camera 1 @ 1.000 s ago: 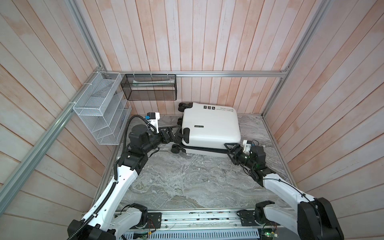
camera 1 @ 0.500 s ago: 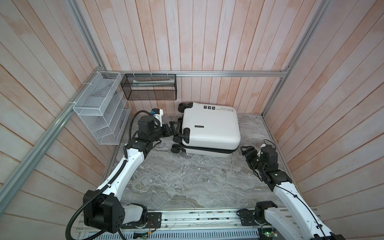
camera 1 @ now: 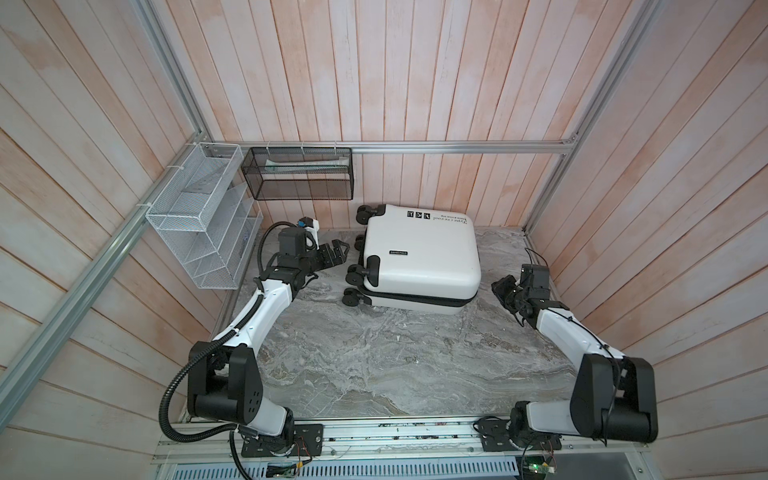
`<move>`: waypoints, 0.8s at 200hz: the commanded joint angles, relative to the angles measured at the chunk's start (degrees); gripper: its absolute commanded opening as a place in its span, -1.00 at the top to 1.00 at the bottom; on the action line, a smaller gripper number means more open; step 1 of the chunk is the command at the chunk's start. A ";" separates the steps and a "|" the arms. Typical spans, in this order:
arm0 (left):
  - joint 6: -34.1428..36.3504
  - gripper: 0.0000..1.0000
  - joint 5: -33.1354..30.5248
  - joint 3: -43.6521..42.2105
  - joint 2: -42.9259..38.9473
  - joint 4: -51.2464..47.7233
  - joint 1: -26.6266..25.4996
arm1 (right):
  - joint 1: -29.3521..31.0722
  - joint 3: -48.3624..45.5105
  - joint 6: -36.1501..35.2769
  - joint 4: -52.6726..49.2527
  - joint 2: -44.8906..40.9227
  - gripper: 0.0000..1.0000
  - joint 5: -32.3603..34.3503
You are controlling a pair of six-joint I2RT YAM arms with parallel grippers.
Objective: Pack the luggage
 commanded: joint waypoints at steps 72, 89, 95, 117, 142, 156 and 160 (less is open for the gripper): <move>-1.28 -1.00 0.20 4.37 10.72 -1.35 3.67 | 10.12 1.36 -11.44 1.79 1.45 0.61 -8.45; -0.96 -1.00 1.61 5.98 13.63 -1.64 3.66 | 8.46 -2.50 -10.89 1.63 -1.76 0.58 -6.92; -0.92 -1.00 2.16 6.52 14.72 -1.81 3.67 | 7.26 -3.65 -10.72 1.43 -2.59 0.56 -6.88; -0.29 -1.00 4.25 7.85 17.87 -2.42 3.43 | 1.73 -6.52 -10.43 0.10 -4.74 0.45 -8.27; 1.07 -1.00 6.54 7.73 19.40 -2.97 2.47 | -2.61 -7.57 -10.88 -1.35 -7.20 0.34 -8.98; 2.19 -1.00 7.80 6.71 19.25 -3.18 1.43 | -3.98 -7.10 -11.72 -2.72 -8.37 0.31 -9.33; 2.58 -1.00 8.04 6.25 19.07 -3.27 1.17 | -4.32 -6.98 -11.94 -3.09 -8.72 0.30 -9.33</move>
